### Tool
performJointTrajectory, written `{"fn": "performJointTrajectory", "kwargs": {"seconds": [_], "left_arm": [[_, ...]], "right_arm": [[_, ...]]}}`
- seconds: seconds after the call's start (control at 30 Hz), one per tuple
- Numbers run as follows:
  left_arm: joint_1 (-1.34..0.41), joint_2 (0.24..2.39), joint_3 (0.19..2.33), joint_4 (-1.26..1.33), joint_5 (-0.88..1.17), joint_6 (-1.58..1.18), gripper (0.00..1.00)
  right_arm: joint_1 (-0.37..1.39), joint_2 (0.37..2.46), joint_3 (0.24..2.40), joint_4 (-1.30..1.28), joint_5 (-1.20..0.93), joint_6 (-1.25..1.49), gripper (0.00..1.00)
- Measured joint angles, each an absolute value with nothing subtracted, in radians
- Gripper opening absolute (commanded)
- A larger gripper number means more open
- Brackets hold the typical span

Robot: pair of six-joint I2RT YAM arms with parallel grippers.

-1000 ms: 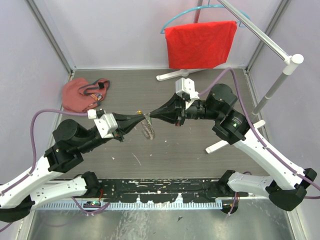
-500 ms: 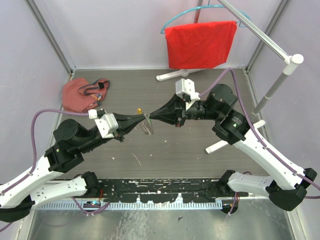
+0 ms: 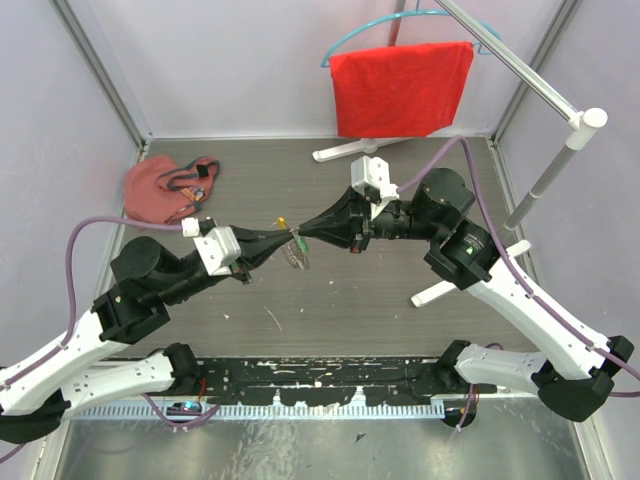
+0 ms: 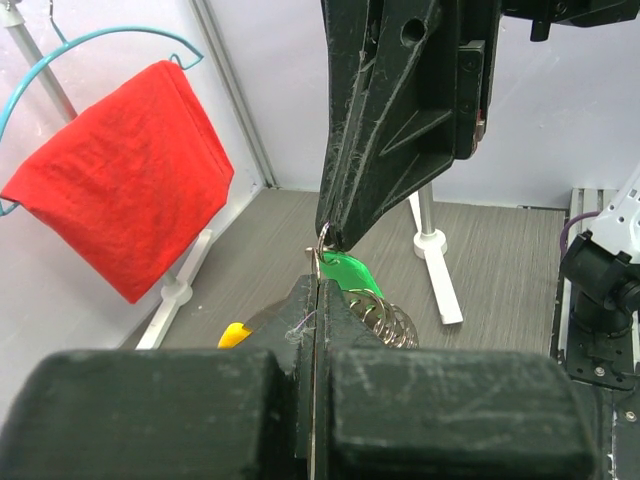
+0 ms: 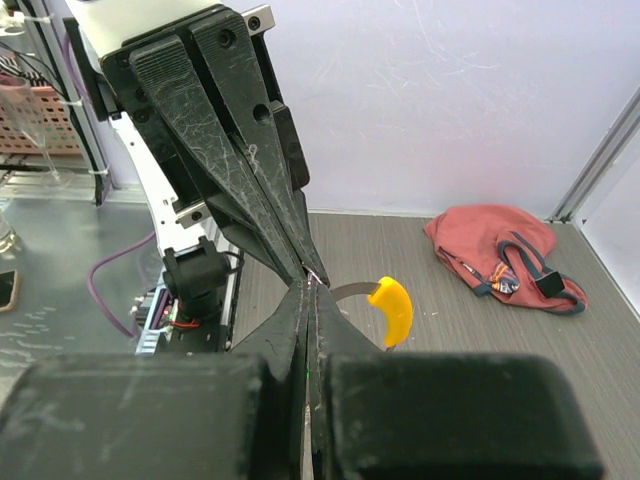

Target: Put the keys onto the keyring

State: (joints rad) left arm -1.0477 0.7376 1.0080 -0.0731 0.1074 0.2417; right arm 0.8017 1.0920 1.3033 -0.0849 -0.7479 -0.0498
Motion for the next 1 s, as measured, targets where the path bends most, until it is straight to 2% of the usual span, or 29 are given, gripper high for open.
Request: {"fn": "performJointTrajectory", "kwargs": {"seconds": [1.0], "left_arm": [[-1.047,0.737,1.008,-0.074,0.096,0.242,0.00]], "right_arm": [[0.810,1.087,1.303,-0.137,-0.651,-0.051,0.01]]}}
